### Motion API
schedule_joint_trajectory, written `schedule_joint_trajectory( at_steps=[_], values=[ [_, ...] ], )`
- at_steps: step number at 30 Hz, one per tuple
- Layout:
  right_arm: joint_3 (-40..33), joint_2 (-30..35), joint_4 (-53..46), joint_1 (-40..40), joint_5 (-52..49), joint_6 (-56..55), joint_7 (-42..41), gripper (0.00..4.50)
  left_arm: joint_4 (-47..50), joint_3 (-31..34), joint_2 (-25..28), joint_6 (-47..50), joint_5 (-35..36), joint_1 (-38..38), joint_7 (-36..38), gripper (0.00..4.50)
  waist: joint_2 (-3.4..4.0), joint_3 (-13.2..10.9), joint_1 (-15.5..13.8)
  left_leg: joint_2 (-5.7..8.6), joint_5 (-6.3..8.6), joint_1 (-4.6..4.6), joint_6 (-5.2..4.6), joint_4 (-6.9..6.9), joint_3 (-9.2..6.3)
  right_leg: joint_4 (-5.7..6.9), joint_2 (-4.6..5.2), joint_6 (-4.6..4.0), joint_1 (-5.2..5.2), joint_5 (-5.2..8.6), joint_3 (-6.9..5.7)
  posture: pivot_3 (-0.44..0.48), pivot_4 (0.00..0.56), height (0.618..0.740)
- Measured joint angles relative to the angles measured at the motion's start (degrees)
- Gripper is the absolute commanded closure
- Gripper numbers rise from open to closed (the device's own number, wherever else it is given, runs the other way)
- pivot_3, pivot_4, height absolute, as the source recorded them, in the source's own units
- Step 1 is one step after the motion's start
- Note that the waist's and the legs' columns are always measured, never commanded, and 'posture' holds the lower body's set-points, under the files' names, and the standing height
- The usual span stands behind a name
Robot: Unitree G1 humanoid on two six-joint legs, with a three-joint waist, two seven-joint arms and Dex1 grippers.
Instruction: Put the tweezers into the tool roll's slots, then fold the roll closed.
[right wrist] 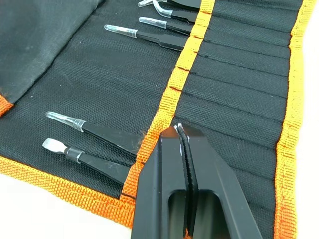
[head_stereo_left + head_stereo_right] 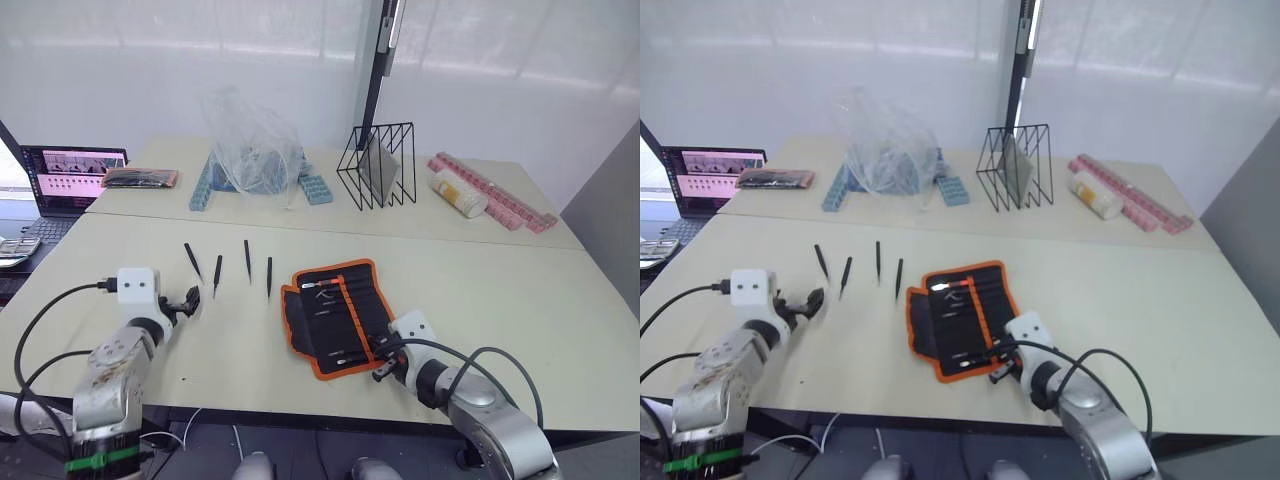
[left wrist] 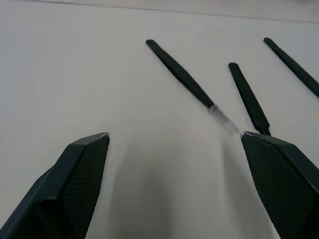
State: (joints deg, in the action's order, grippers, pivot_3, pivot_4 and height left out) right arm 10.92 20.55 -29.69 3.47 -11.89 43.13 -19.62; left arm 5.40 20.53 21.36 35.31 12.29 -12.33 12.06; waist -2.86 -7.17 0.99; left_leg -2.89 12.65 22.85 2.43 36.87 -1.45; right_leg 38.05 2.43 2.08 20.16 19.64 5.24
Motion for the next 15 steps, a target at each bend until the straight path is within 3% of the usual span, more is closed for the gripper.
schedule_joint_trajectory(
  at_steps=[8, 15],
  values=[
    [0.11, -0.72, -0.03, -0.04, 0.0, 0.0, 0.83, 4.5, -11.66, -4.37, -0.43, -2.69, -2.43, -10.29, -2.36, 0.03, -0.02, -0.02, 0.1, 0.02, 0.0, 0.03, 0.0, 0.0, -0.03, 0.0, 0.0, 0.03, 0.01, -0.01, -0.05, 0.0, 0.15, 0.705],
    [0.08, -0.79, -0.13, -0.06, 0.0, 0.0, 1.17, 4.5, -17.7, -4.53, -0.96, -4.17, -3.12, -12.45, -5.02, 0.03, -0.05, -0.04, 0.03, 0.02, 0.0, 0.05, 0.0, 0.0, -0.04, 0.0, 0.01, 0.04, 0.01, -0.02, -0.07, 0.0, 0.15, 0.705]
  ],
)
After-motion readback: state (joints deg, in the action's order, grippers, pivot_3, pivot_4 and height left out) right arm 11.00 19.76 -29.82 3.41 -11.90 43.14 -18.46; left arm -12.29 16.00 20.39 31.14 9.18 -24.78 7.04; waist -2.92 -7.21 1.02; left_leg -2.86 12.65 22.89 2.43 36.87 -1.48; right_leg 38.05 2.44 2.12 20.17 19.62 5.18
